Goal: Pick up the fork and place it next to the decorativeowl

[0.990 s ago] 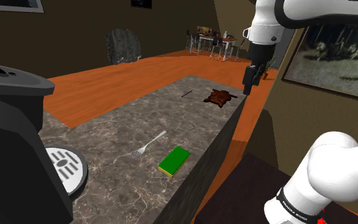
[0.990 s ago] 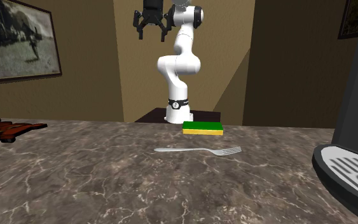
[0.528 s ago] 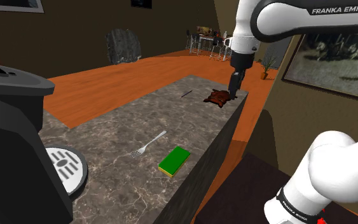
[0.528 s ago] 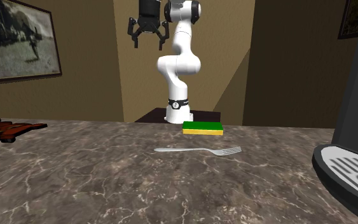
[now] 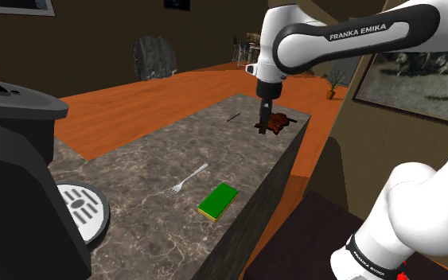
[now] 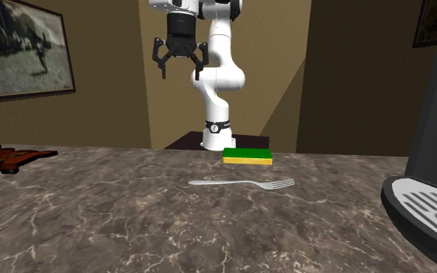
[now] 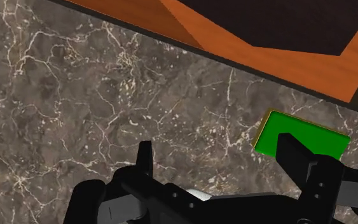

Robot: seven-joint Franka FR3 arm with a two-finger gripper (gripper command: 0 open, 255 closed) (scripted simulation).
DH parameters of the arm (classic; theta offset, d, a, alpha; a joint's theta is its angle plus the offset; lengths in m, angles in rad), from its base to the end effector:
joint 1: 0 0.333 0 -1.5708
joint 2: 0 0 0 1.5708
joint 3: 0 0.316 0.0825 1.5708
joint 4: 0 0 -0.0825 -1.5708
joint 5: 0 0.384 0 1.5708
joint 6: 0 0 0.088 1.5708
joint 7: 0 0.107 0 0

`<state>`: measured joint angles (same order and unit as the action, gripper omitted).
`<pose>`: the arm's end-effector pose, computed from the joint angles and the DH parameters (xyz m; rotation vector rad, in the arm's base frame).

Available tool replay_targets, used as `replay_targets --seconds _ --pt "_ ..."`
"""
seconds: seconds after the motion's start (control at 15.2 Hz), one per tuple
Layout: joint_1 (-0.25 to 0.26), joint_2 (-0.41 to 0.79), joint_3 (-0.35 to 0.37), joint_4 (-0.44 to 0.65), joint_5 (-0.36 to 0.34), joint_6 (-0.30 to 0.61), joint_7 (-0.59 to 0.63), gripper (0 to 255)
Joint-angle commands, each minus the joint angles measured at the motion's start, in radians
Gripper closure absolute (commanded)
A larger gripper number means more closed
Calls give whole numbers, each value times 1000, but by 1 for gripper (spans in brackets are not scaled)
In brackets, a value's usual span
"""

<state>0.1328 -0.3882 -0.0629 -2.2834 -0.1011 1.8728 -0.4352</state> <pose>0.4325 0.0206 0.5034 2.9621 0.8218 -0.0543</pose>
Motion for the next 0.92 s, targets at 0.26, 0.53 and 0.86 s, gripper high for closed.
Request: replay_targets --seconds 0.26,0.53,0.86 --pt "60 192 0 68 36 135 -171 0" --pt "93 312 14 125 64 203 -281 0" --pt "129 453 45 204 96 270 -413 0"
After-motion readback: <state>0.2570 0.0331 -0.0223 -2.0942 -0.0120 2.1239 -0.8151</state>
